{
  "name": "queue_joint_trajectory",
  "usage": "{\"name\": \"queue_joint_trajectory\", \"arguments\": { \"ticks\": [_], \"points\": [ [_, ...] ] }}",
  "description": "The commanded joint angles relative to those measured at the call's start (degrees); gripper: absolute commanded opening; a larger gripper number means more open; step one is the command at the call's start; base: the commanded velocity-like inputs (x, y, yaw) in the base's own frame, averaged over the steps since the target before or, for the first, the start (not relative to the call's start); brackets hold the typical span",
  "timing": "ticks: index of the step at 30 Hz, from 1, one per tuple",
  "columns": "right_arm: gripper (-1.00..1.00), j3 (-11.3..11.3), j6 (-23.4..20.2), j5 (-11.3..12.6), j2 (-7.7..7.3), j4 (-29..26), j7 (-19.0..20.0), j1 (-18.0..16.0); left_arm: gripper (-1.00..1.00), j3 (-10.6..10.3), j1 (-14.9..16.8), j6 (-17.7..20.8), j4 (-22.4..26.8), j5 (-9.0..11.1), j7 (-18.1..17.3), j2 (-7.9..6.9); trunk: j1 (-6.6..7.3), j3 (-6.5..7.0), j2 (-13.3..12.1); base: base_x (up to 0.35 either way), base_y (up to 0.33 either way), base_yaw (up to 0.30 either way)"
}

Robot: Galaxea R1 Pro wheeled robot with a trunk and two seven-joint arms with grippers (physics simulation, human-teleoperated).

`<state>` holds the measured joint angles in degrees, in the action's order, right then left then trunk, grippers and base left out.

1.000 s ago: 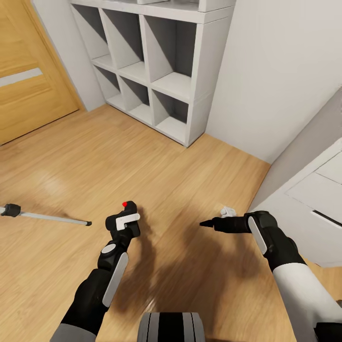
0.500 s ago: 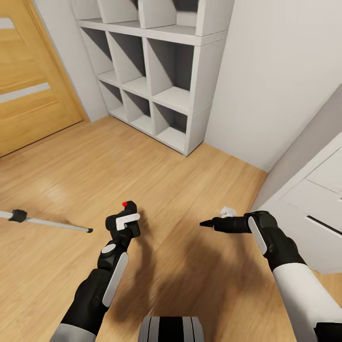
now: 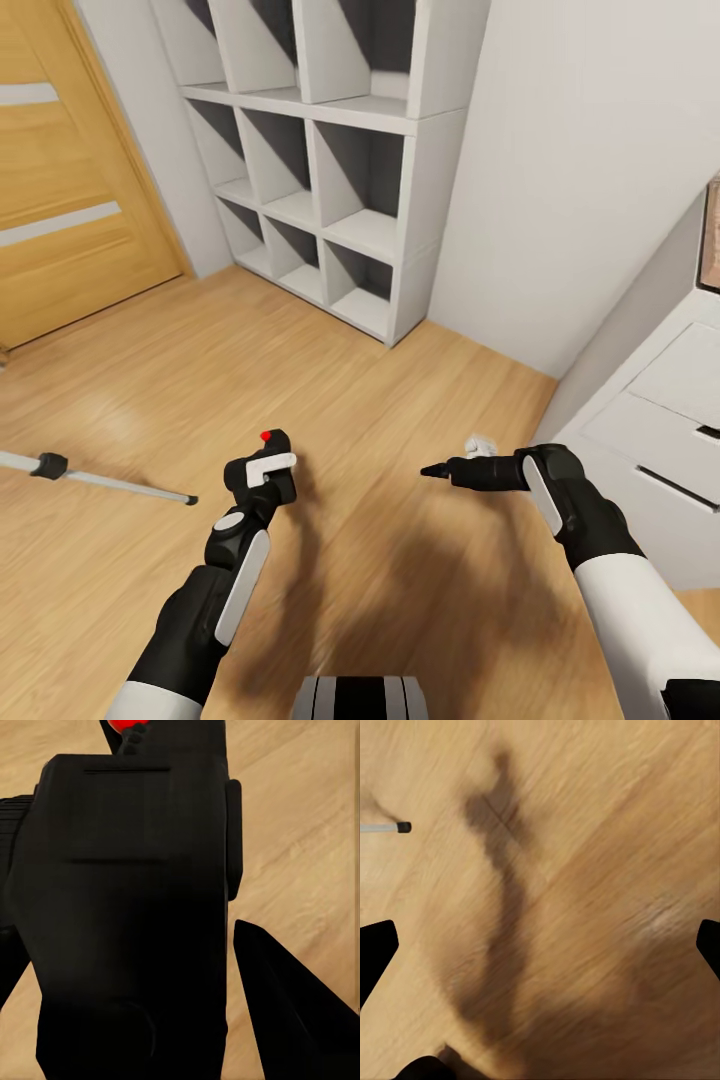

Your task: Attach the digital camera to the camera tripod in the bedroom.

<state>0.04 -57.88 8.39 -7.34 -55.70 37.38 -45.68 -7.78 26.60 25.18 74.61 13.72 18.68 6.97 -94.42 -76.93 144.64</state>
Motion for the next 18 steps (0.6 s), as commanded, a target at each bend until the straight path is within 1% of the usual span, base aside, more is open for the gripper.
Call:
{"name": "queue_joint_trajectory", "arguments": {
  "ticks": [1,11,14,15,17,18],
  "points": [
    [1.0,0.0,-0.4,0.4,-0.03,0.0,-0.2,0.0,-1.0,-0.1,0.0,0.3,0.1,0.5,0.5,0.0,0.03,0.19,0.0,0.0,0.0,0.0],
    [1.0,0.0,-0.4,0.4,-0.04,0.0,-0.2,0.0,-1.0,0.3,0.0,0.5,0.0,0.5,0.7,0.06,0.29,2.4,-0.1,0.0,0.0,0.0],
    [1.0,0.0,-0.4,0.4,-0.04,0.0,-0.2,0.0,-1.0,0.5,0.0,0.6,0.0,0.8,2.3,0.06,0.37,3.07,-0.2,0.0,0.0,0.0],
    [1.0,0.0,-0.4,0.4,-0.04,0.0,-0.2,0.0,-1.0,0.5,0.0,0.6,0.0,1.8,6.5,0.06,0.39,3.29,-0.2,0.0,0.0,0.0],
    [1.0,0.0,-0.4,0.4,-0.04,0.0,-0.2,0.0,-1.0,0.5,0.0,0.6,0.0,2.6,9.4,0.06,0.44,3.73,-0.2,0.0,0.0,0.0],
    [1.0,0.0,-0.4,0.4,-0.04,0.0,-0.2,0.0,-1.0,0.4,0.0,0.6,0.0,3.3,12.5,0.06,0.47,3.95,-0.2,0.0,0.0,0.0]
  ]
}}
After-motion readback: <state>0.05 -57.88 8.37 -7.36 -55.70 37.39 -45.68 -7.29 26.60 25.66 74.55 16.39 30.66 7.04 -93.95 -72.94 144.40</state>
